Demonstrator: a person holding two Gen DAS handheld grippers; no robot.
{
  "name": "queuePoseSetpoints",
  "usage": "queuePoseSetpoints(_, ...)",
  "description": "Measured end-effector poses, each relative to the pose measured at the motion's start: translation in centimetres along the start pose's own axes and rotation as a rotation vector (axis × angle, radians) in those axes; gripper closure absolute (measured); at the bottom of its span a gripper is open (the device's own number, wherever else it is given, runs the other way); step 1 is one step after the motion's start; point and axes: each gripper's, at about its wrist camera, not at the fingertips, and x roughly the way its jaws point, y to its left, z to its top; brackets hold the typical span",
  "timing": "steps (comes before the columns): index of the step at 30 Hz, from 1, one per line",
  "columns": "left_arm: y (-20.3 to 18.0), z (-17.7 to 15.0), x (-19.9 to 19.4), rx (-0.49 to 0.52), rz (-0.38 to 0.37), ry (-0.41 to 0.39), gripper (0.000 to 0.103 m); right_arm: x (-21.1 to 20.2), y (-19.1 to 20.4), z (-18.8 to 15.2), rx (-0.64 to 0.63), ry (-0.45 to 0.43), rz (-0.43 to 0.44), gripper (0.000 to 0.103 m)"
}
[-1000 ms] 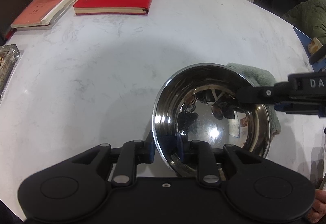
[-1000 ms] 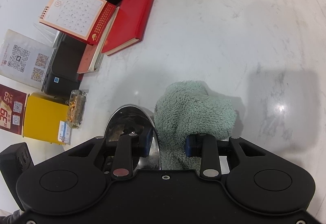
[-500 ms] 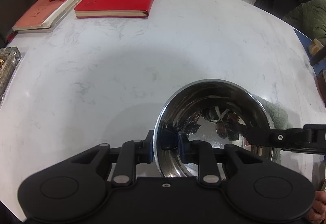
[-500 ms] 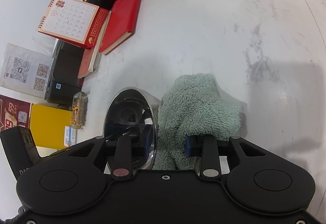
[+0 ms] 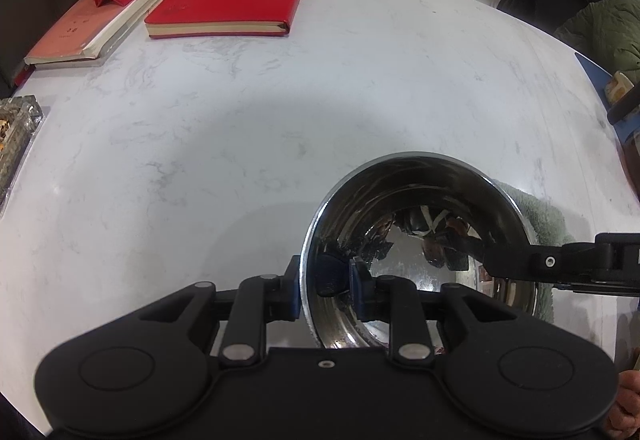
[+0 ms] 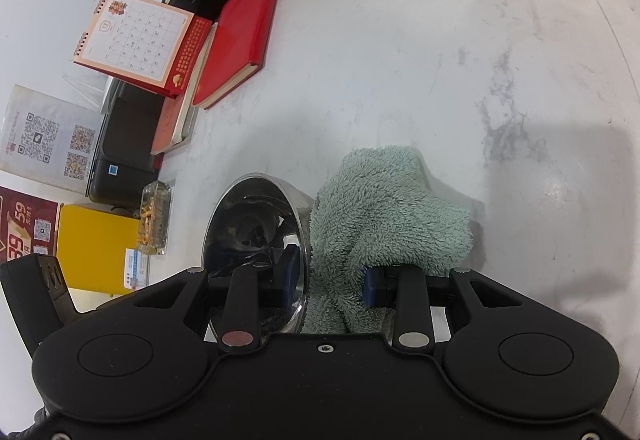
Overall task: Clean bowl
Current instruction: 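Wipe the bowl's outer wall near the base with the towel in the right tool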
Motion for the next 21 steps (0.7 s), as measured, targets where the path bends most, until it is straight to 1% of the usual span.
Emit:
queuePoseSetpoints(10,0.0,-0.3,-0.1,-0.009,0.006,-0.017,0.08,-0.4,0.0,-0.5,0.007,-0.014,0.001,0.072)
queuePoseSetpoints(14,0.0,-0.3,-0.1,-0.023,0.003,-0.023,0.081,-1.6,-0.4,-2.9,0.059,-0.023,0.029,0.072)
queuePoseSetpoints(18,0.0,-0.4,-0.1,-0.023,0.003,-0.029,0.08,-1.4,-0.4,-4.5,0.088,-0.014,0.044,0.072)
queuePoseSetpoints(21,0.0,-0.8,-0.2,-0.016,-0.018,-0.016,0.081,-1.3,-0.2,-4.1,0.074,-0.027,0.024,0.072)
